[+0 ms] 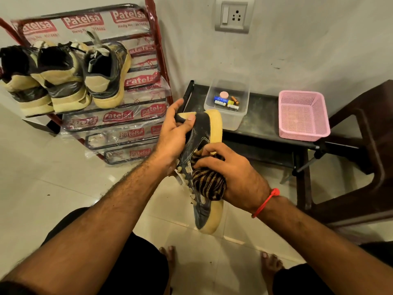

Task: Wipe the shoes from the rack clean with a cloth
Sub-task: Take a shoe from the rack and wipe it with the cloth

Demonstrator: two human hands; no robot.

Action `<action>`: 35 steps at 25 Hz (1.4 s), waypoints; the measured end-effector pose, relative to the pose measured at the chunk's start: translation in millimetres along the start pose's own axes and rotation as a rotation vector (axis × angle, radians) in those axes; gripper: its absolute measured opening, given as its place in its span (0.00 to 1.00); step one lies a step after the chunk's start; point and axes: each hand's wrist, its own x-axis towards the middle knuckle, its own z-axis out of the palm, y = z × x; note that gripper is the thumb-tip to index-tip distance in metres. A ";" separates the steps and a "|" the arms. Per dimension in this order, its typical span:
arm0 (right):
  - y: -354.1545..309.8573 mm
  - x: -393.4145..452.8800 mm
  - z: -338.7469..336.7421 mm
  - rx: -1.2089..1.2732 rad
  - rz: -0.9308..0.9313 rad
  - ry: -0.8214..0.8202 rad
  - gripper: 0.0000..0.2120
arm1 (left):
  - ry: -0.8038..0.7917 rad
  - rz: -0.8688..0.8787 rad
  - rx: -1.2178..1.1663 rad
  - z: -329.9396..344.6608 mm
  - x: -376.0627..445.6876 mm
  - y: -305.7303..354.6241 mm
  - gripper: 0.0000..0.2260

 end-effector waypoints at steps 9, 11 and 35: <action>30.3 12.3 -33.0 -0.131 0.081 0.330 0.15 | -0.299 -0.087 -0.041 11.4 -10.0 -7.1 0.16; 33.4 14.1 -32.6 -0.101 0.139 0.371 0.13 | -0.283 -0.101 -0.061 16.7 -12.8 -12.3 0.16; 35.3 2.5 -3.3 0.096 0.071 0.091 0.17 | -0.300 0.312 0.785 0.9 -10.0 -18.0 0.14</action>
